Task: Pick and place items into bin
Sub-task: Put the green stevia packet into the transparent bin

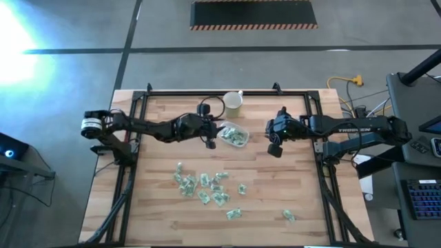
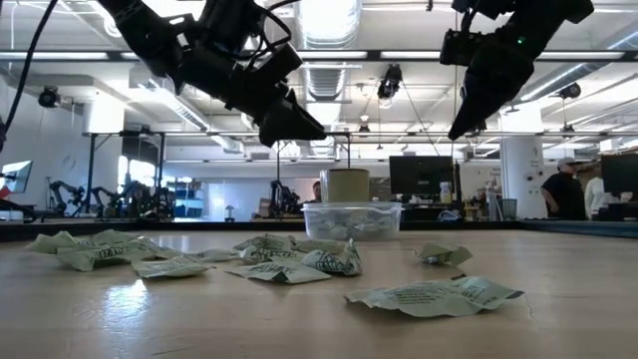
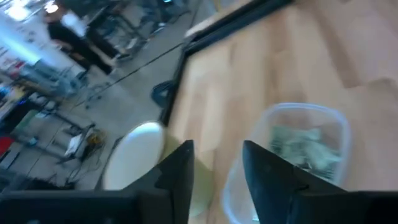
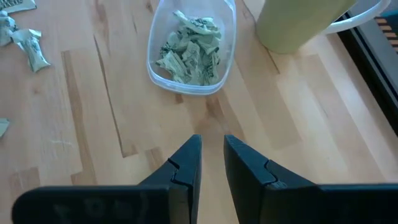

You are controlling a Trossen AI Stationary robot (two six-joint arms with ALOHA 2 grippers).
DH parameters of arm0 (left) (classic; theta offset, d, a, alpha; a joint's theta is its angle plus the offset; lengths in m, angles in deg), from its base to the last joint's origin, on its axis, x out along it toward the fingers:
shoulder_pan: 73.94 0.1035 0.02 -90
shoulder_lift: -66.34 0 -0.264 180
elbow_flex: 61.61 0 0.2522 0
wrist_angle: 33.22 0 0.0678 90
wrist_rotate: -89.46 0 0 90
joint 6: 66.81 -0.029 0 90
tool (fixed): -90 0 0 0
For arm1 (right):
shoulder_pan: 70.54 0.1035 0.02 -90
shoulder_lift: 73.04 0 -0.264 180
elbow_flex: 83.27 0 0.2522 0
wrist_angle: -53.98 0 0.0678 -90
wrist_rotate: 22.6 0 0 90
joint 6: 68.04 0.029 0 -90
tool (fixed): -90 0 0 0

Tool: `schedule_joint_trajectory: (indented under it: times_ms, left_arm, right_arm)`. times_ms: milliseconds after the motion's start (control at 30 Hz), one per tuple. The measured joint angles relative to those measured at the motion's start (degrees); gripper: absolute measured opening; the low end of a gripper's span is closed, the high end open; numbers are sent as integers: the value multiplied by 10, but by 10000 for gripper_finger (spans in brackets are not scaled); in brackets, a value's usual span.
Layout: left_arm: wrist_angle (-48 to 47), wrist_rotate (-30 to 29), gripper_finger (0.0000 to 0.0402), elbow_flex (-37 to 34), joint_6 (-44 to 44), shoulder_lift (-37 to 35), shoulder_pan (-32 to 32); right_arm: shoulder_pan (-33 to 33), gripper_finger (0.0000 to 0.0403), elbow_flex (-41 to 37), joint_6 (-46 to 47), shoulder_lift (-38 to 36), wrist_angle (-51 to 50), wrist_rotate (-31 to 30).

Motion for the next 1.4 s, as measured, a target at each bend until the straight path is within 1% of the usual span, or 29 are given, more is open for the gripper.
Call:
schedule_joint_trajectory:
  times_ms: [100,233,367,533,667,767,967,1200,1400]
  left_arm:
    - [1,-8,143,0,9,0,5]
    - [-3,-6,152,0,12,0,1]
    - [-55,-6,153,0,20,-4,-7]
    - [-116,-6,153,0,33,-5,-16]
    - [-145,-6,153,-6,39,-5,-21]
    - [-164,-6,153,-8,62,-5,-23]
    - [-177,-6,153,-8,66,-5,-23]
    - [-179,-6,153,-8,66,-4,-23]
    - [-181,-6,153,-8,66,-4,-23]
  right_arm:
    - [0,59,0,1,0,0,0]
    - [3,59,-2,5,0,0,4]
    - [21,59,-15,20,0,0,28]
    - [56,59,-41,60,0,0,38]
    - [81,59,-53,118,0,1,96]
    - [106,59,-55,168,0,3,131]
    - [173,59,-56,256,0,46,194]
    - [279,59,-56,368,0,87,199]
    - [357,59,-56,456,0,102,153]
